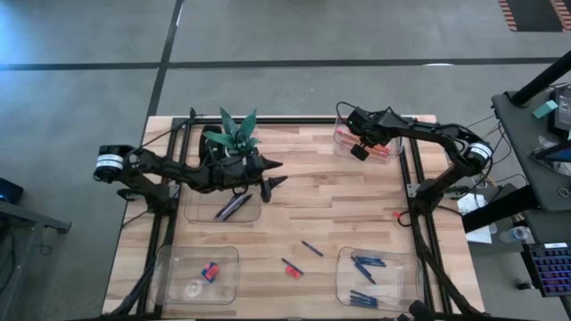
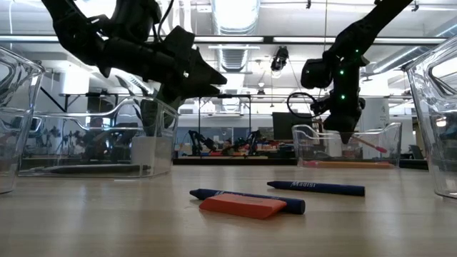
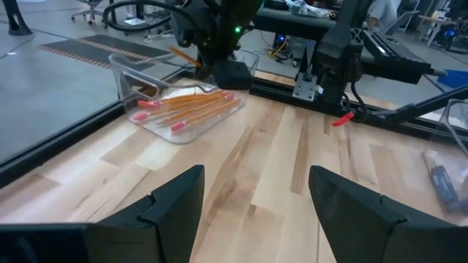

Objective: Sort crayons/erasers/pens/pencils in bins
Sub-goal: Put the orange pencil into the top right transparent bin

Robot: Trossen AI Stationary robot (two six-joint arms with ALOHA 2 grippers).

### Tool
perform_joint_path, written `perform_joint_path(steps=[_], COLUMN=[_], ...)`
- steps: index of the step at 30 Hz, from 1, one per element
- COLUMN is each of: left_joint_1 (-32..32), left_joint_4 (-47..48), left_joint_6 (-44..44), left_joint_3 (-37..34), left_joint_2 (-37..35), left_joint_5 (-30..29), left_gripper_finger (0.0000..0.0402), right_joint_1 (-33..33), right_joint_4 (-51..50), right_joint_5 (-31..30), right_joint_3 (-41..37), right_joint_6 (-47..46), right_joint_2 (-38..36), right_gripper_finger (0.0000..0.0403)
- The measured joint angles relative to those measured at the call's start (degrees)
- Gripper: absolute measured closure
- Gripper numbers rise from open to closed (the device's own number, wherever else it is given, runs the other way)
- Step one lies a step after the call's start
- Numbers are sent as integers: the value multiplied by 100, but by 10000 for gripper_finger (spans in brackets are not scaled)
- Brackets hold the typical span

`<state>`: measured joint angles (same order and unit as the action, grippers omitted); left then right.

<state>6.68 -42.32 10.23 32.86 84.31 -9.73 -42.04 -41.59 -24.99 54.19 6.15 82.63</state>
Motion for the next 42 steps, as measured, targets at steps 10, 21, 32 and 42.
perform_joint_path(steps=[10,21,32,42], left_joint_1=[-4,-4,-19,-112], left_joint_4=[5,114,289,286], left_joint_6=[12,191,601,613], left_joint_3=[-26,-30,-48,-48], left_joint_2=[0,-2,-2,-2], left_joint_5=[5,85,110,108], left_gripper_finger=[169,169,169,169], right_joint_1=[0,0,0,0], right_joint_4=[3,-6,-267,-1064], right_joint_5=[257,249,150,-130], right_joint_3=[0,100,498,278], right_joint_6=[422,136,134,-323], right_joint_2=[0,0,-13,-11], right_gripper_finger=[366,365,365,365])
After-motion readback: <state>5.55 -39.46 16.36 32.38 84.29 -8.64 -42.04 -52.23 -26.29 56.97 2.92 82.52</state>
